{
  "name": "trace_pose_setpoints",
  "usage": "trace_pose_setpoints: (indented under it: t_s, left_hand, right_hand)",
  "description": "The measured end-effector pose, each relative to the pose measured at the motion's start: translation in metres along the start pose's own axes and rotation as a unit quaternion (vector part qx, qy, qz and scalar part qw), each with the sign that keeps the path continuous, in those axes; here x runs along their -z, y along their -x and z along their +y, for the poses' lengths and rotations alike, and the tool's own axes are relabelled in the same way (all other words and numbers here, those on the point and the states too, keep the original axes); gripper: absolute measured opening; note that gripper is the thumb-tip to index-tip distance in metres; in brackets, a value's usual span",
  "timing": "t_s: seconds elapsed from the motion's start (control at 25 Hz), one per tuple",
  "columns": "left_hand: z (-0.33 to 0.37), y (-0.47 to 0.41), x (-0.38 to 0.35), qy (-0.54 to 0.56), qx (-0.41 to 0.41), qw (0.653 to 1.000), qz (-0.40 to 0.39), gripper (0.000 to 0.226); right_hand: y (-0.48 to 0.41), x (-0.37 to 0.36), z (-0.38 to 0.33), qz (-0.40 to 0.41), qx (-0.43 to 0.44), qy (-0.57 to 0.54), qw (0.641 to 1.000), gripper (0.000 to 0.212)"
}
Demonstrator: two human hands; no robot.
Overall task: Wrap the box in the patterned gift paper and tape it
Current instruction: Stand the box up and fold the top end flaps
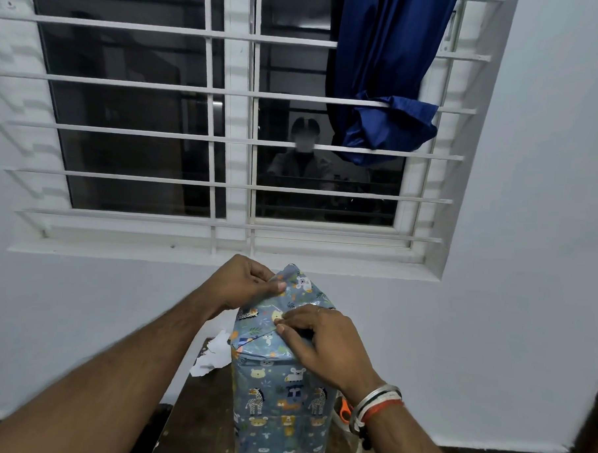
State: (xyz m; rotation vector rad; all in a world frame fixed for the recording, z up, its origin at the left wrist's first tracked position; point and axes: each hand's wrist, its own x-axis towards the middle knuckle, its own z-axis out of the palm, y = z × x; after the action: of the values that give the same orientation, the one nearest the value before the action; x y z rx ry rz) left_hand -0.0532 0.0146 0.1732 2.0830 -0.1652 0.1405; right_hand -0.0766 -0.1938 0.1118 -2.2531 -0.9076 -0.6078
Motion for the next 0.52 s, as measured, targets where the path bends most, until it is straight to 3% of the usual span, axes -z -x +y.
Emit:
trace_pose_setpoints:
  t_s: [0.32, 0.44, 0.52]
  left_hand:
    - [0.022, -0.015, 0.002, 0.010, -0.036, 0.999, 0.013, 0.021]
    - [0.031, -0.022, 0.004, -0.063, -0.069, 0.995, 0.041, 0.013]
    - [0.026, -0.016, -0.001, -0.049, -0.072, 0.995, 0.054, 0.015]
  right_hand:
    - [0.001, -0.003, 0.001, 0.004, 0.005, 0.003, 1.000, 0.032]
    - [0.002, -0.002, 0.000, 0.006, 0.006, 0.004, 1.000, 0.032]
    - [0.003, 0.000, 0.001, 0.002, 0.014, 0.005, 1.000, 0.033]
